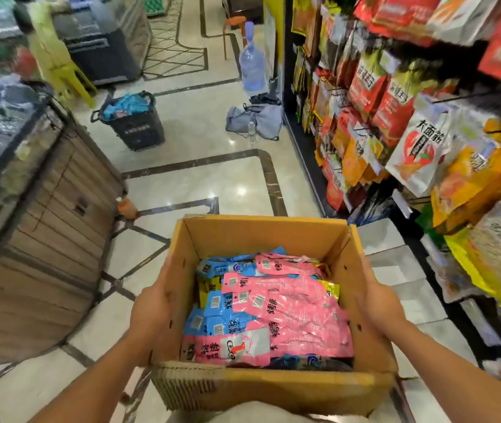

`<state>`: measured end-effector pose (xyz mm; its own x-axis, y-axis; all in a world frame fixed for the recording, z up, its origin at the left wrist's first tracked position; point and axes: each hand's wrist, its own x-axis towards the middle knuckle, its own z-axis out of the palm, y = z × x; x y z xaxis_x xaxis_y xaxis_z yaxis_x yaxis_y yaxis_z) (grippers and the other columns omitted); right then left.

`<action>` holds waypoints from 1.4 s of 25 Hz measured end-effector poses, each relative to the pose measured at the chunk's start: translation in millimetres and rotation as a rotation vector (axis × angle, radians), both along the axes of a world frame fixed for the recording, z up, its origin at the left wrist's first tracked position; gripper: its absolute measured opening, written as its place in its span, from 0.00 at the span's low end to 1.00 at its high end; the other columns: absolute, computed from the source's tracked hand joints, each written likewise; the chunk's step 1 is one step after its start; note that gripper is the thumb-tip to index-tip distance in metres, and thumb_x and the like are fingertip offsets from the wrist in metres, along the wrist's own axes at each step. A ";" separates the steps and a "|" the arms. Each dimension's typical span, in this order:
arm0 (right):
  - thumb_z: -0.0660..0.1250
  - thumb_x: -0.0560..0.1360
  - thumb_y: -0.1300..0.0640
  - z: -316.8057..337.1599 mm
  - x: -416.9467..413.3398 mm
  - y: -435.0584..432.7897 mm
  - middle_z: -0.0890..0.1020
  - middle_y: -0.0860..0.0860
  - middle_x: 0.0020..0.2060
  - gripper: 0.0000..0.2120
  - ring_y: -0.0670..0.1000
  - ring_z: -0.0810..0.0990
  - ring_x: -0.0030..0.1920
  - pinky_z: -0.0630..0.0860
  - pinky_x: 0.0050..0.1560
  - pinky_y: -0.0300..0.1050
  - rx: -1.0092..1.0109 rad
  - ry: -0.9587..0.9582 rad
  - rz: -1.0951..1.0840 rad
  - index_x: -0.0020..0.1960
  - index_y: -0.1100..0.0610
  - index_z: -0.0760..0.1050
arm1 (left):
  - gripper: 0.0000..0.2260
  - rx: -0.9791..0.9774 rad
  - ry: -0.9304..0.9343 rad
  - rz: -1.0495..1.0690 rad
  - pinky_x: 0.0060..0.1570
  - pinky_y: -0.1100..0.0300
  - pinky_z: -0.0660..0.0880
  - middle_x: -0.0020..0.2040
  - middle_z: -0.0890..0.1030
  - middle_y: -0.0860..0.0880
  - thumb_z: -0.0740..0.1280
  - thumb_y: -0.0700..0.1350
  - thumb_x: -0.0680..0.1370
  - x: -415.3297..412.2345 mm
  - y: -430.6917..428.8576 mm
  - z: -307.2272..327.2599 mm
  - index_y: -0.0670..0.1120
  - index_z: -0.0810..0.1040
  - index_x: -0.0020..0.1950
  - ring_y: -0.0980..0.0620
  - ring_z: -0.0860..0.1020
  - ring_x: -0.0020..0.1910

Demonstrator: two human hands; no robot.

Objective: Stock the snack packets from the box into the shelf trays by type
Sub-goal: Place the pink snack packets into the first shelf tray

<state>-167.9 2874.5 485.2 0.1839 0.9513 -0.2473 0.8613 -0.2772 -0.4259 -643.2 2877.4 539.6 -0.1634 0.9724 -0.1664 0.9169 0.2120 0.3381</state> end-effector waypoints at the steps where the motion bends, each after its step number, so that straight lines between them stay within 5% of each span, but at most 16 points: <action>1: 0.63 0.76 0.58 -0.2 8.4 5.1 0.78 0.56 0.31 0.49 0.56 0.75 0.30 0.67 0.29 0.47 -0.004 -0.004 -0.028 0.75 0.33 0.27 | 0.37 0.015 -0.014 -0.019 0.35 0.57 0.68 0.43 0.77 0.50 0.60 0.43 0.81 11.2 20.5 3.9 0.69 0.45 0.81 0.48 0.77 0.38; 6: 0.63 0.78 0.57 2.1 44.5 11.3 0.77 0.55 0.29 0.49 0.57 0.76 0.28 0.67 0.28 0.48 -0.002 -0.008 -0.219 0.74 0.31 0.27 | 0.19 -0.059 -0.022 -0.074 0.35 0.52 0.77 0.41 0.82 0.49 0.62 0.47 0.81 54.5 118.2 -2.1 0.54 0.72 0.72 0.48 0.79 0.37; 10: 0.62 0.78 0.59 5.8 57.9 7.6 0.74 0.55 0.25 0.48 0.56 0.74 0.25 0.60 0.24 0.45 -0.068 -0.005 -0.384 0.76 0.35 0.28 | 0.38 -0.081 -0.019 -0.320 0.37 0.51 0.78 0.43 0.81 0.46 0.61 0.42 0.77 94.5 186.1 -3.5 0.70 0.49 0.80 0.44 0.80 0.39; 13: 0.63 0.76 0.62 -6.2 56.0 5.5 0.76 0.55 0.25 0.52 0.57 0.76 0.26 0.60 0.23 0.44 -0.103 -0.044 -0.535 0.74 0.34 0.24 | 0.27 -0.152 -0.197 -0.291 0.42 0.46 0.81 0.45 0.81 0.45 0.61 0.51 0.78 126.1 251.7 -7.1 0.68 0.63 0.76 0.43 0.81 0.41; 17: 0.63 0.78 0.61 -4.4 31.4 13.3 0.76 0.54 0.27 0.51 0.53 0.73 0.25 0.60 0.23 0.44 -0.158 -0.048 -0.682 0.74 0.36 0.24 | 0.40 -0.096 -0.119 -0.736 0.33 0.54 0.75 0.39 0.81 0.48 0.60 0.51 0.73 154.4 324.9 -20.6 0.73 0.43 0.79 0.47 0.81 0.36; 20: 0.64 0.77 0.60 -21.6 -12.1 34.1 0.75 0.53 0.28 0.51 0.55 0.76 0.27 0.68 0.25 0.48 -0.167 -0.070 -0.907 0.73 0.34 0.23 | 0.39 -0.157 -0.144 -0.894 0.37 0.51 0.77 0.40 0.81 0.48 0.57 0.53 0.71 175.5 415.6 -52.2 0.69 0.46 0.81 0.45 0.80 0.37; 22: 0.63 0.77 0.60 -26.1 -38.5 46.6 0.74 0.53 0.27 0.51 0.57 0.77 0.29 0.71 0.28 0.50 -0.182 -0.064 -1.006 0.75 0.36 0.25 | 0.41 -0.147 -0.078 -1.020 0.37 0.49 0.77 0.39 0.80 0.47 0.60 0.50 0.75 191.6 456.4 -65.3 0.68 0.40 0.80 0.42 0.80 0.37; 25: 0.62 0.76 0.62 -13.7 -67.2 54.8 0.72 0.53 0.26 0.48 0.54 0.73 0.26 0.63 0.25 0.46 -0.213 -0.057 -1.119 0.78 0.40 0.29 | 0.46 -0.088 -0.034 -1.119 0.36 0.45 0.78 0.41 0.81 0.44 0.62 0.40 0.78 210.2 487.5 -80.7 0.73 0.34 0.77 0.39 0.81 0.38; 29: 0.61 0.77 0.63 -16.7 -83.0 37.7 0.70 0.51 0.25 0.47 0.51 0.70 0.25 0.58 0.24 0.45 -0.157 -0.031 -1.206 0.76 0.38 0.30 | 0.47 -0.101 0.022 -1.206 0.32 0.49 0.74 0.41 0.83 0.43 0.62 0.39 0.77 245.2 490.3 -91.9 0.72 0.33 0.77 0.39 0.81 0.37; 35: 0.62 0.78 0.58 -65.2 -51.0 -17.1 0.76 0.53 0.31 0.44 0.55 0.73 0.31 0.64 0.33 0.47 -0.195 0.051 -1.200 0.79 0.43 0.34 | 0.44 -0.142 0.038 -1.196 0.32 0.50 0.76 0.42 0.82 0.44 0.63 0.42 0.78 276.3 443.4 -126.3 0.72 0.37 0.78 0.43 0.80 0.36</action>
